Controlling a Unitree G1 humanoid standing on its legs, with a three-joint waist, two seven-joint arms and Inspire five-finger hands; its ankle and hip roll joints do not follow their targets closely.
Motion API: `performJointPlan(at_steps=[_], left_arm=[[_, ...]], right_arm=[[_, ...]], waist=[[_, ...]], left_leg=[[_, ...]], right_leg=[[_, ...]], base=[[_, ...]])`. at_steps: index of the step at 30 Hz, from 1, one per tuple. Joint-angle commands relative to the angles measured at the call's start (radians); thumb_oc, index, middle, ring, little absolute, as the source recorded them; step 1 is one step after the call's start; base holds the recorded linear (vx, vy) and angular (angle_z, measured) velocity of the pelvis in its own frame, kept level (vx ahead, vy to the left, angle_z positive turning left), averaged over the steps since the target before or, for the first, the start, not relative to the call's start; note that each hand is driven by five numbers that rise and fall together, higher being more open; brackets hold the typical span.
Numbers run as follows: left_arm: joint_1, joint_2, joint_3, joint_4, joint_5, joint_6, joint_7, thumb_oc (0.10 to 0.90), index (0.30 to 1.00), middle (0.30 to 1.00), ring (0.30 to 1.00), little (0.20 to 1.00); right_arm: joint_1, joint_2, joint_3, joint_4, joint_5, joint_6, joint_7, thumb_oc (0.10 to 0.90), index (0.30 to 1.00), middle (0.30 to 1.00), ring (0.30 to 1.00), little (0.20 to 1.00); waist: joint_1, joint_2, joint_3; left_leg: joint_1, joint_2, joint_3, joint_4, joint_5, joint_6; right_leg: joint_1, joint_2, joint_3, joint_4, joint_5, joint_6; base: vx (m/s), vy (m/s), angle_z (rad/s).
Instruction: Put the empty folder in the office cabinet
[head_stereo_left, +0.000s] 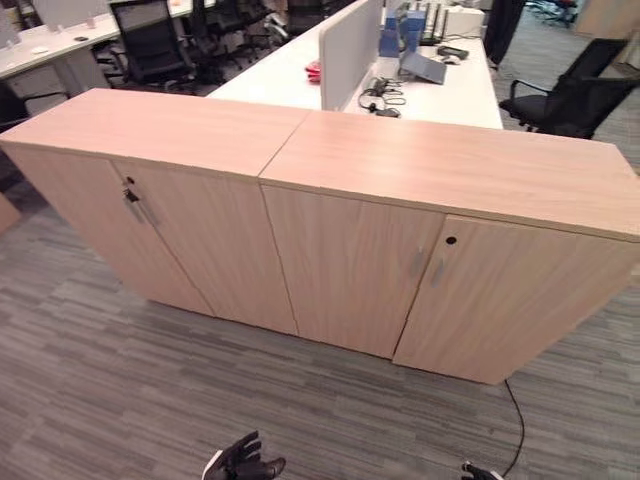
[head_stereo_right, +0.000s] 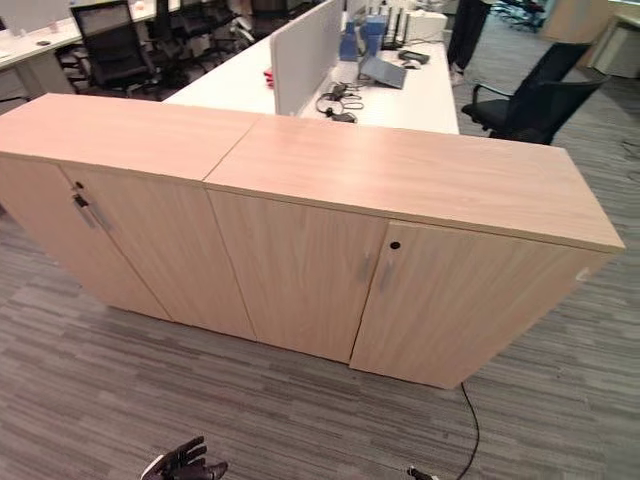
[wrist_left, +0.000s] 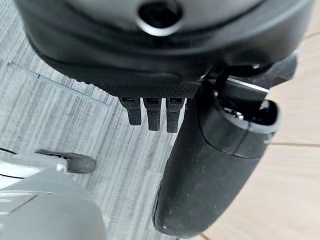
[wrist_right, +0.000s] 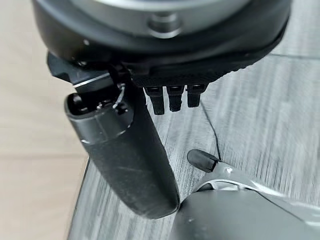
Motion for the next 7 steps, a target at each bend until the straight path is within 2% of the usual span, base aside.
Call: performJointPlan(at_steps=[1, 7], left_arm=[[-0.08, -0.003, 0.028, 0.041, 0.024, -0.036, 0.026, 0.8, 0.9, 0.9, 0.9, 0.9], [-0.097, -0.025, 0.037, 0.134, 0.038, -0.031, 0.037, 0.8, 0.9, 0.9, 0.9, 0.9]], right_arm=[[-0.093, -0.023, 0.029, -0.013, 0.058, -0.041, -0.006, 0.8, 0.9, 0.9, 0.9, 0.9], [-0.11, -0.02, 0.048, -0.014, 0.068, -0.047, -0.003, 0.8, 0.9, 0.9, 0.9, 0.9]], waist=[[0.004, 0.007, 0.023], [-0.006, 0.016, 0.02]], left_leg=[[0.004, 0.002, -0.038, -0.009, -0.082, -0.04], [0.024, 0.016, 0.001, -0.009, -0.092, -0.041]], right_leg=[[0.047, -0.038, -0.007, 0.007, -0.077, 0.056], [0.047, -0.031, 0.027, 0.007, -0.084, 0.056]], base=[[-0.03, -0.039, -0.44], [0.01, -0.019, -0.17]])
